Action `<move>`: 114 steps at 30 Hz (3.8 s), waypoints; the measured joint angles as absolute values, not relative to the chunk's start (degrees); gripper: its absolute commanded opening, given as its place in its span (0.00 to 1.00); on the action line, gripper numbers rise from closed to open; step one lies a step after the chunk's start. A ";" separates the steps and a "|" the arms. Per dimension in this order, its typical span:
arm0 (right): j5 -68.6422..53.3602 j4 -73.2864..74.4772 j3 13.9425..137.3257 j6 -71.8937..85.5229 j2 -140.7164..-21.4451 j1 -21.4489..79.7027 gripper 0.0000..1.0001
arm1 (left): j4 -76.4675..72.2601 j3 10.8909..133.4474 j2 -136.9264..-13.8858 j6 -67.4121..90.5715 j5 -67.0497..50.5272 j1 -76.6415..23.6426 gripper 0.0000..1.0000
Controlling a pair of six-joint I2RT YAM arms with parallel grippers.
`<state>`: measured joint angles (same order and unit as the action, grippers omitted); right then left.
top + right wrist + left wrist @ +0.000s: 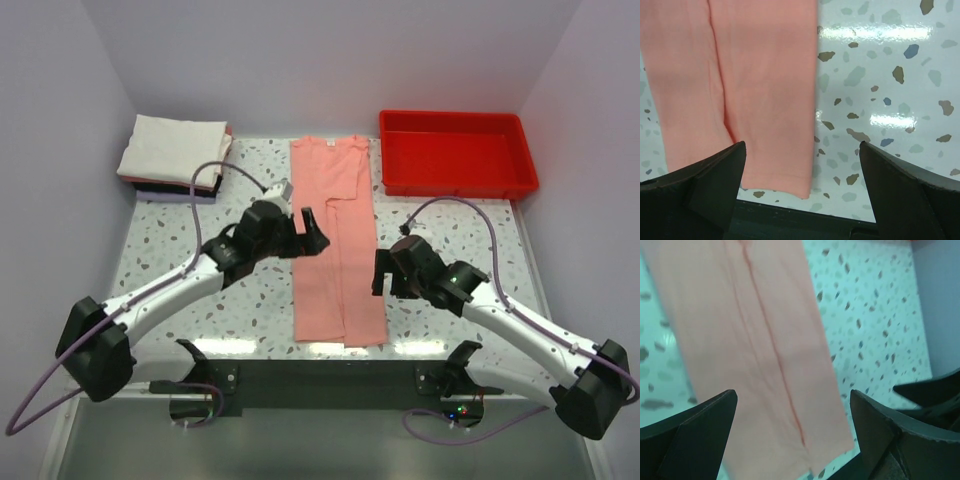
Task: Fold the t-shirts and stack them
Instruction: Fold the tshirt
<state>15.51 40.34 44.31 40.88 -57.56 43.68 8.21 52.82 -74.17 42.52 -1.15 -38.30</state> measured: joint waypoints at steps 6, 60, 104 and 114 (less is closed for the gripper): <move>13.89 40.27 42.13 39.59 -54.11 42.74 0.99 | 19.16 38.37 -61.36 47.88 2.50 -47.07 1.00; -1.50 36.62 29.85 43.13 -56.69 42.70 0.86 | 17.19 26.33 -68.23 65.43 7.14 -63.09 0.00; -15.73 28.27 17.93 52.47 -50.54 46.13 0.09 | 21.96 18.46 -53.23 73.56 7.46 -67.96 0.00; -6.37 30.37 32.73 47.59 -55.68 45.98 0.07 | 21.12 27.00 -57.84 66.26 10.41 -62.06 0.00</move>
